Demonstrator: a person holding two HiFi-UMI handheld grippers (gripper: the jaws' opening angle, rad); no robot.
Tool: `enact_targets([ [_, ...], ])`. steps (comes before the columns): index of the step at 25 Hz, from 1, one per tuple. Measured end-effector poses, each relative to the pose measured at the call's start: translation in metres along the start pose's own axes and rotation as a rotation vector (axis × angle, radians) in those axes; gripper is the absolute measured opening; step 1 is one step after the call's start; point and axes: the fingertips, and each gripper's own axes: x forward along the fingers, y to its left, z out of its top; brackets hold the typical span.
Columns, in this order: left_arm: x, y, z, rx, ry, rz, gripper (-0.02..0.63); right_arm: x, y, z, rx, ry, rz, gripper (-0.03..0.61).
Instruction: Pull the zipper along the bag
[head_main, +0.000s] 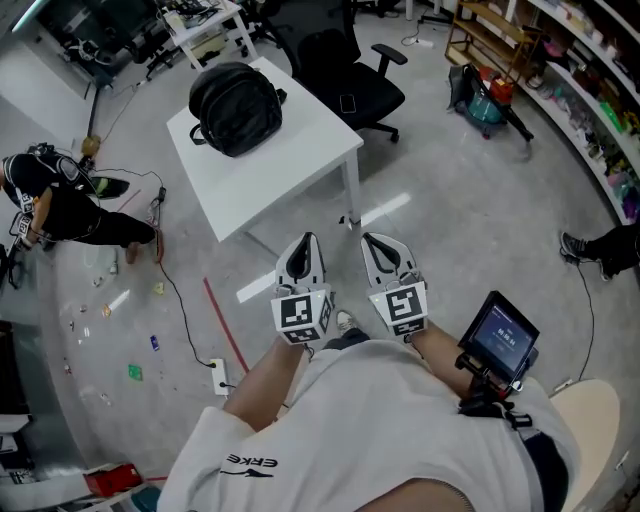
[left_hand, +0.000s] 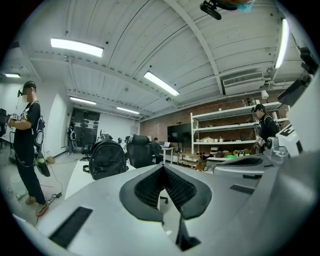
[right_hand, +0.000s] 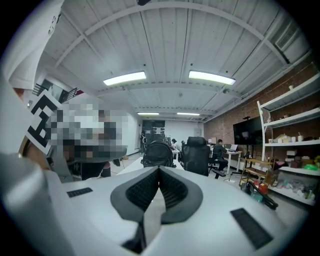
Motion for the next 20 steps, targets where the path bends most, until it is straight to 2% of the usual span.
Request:
enact_targets([
  [11, 0.066, 0.078, 0.004, -0.014, -0.010, -0.011, 0.003, 0.103, 0.004, 0.015, -0.017, 0.011, -0.006, -0.005],
  [20, 0.109, 0.108, 0.011, -0.010, -0.017, 0.001, 0.003, 0.157, -0.010, 0.015, -0.026, 0.029, 0.015, -0.005],
])
